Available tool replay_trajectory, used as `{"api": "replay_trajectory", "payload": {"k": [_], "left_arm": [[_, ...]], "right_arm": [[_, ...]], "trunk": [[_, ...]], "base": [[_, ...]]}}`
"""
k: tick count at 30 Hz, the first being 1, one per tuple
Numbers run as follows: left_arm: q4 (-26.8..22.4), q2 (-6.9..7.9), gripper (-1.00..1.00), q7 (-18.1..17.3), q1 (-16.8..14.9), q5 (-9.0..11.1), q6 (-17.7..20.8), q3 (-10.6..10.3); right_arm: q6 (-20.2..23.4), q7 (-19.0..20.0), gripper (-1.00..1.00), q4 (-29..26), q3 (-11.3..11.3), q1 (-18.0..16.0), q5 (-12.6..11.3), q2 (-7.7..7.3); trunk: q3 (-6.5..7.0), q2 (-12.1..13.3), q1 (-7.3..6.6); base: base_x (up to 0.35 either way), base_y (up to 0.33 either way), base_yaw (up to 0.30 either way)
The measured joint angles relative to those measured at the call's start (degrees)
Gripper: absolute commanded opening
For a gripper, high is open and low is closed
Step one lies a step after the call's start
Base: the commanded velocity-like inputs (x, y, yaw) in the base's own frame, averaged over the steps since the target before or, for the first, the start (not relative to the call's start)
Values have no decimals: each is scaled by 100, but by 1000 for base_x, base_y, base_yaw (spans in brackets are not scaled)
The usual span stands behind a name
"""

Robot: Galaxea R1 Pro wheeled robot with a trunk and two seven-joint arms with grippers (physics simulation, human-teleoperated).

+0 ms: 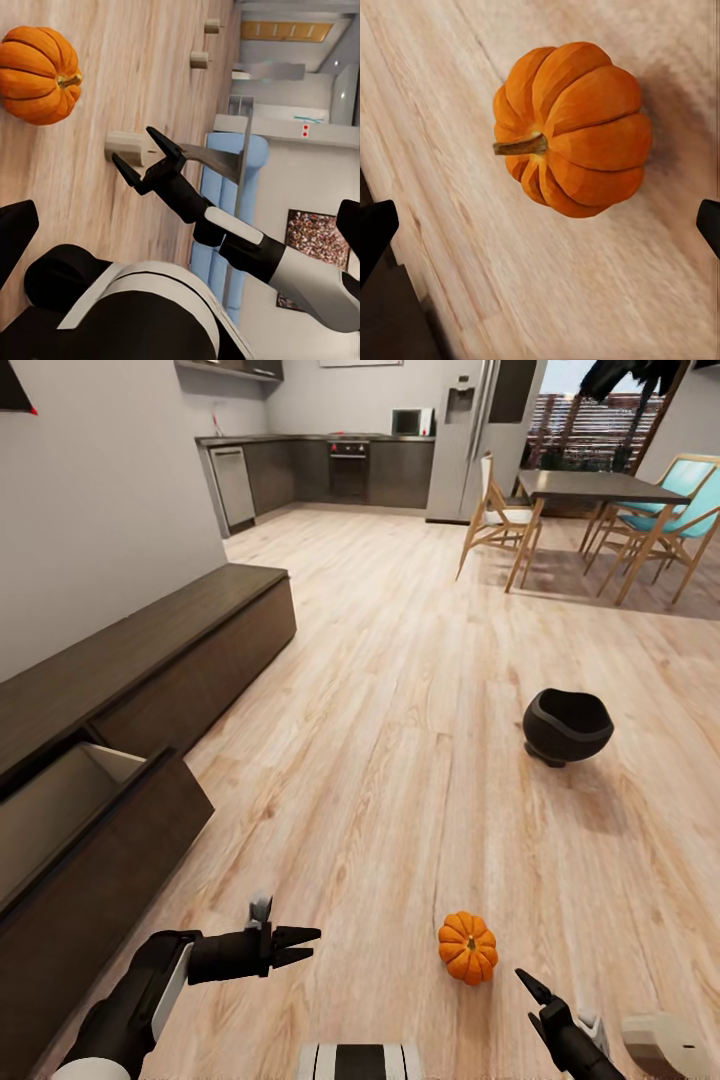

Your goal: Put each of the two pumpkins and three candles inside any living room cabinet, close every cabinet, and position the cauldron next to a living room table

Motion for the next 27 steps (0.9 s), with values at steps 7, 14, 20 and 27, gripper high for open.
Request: {"api": "replay_trajectory", "payload": {"k": [7,14,20,27], "left_arm": [[0,0,100,-1,0,1,1,1],[0,0,100,2,0,-1,1,5],[0,-2,100,2,0,-2,0,2],[0,0,100,-1,0,-1,1,4]], "right_arm": [[1,11,100,0,-1,0,-1,0],[1,11,100,0,-1,0,0,0],[1,11,100,0,0,0,-1,0],[-3,11,100,0,0,0,4,0]], "trunk": [[-112,-7,13],[-112,-7,13],[-200,-12,23],[-200,-12,23]], "base": [[0,0,0],[0,0,0],[0,0,0],[0,0,0]]}}
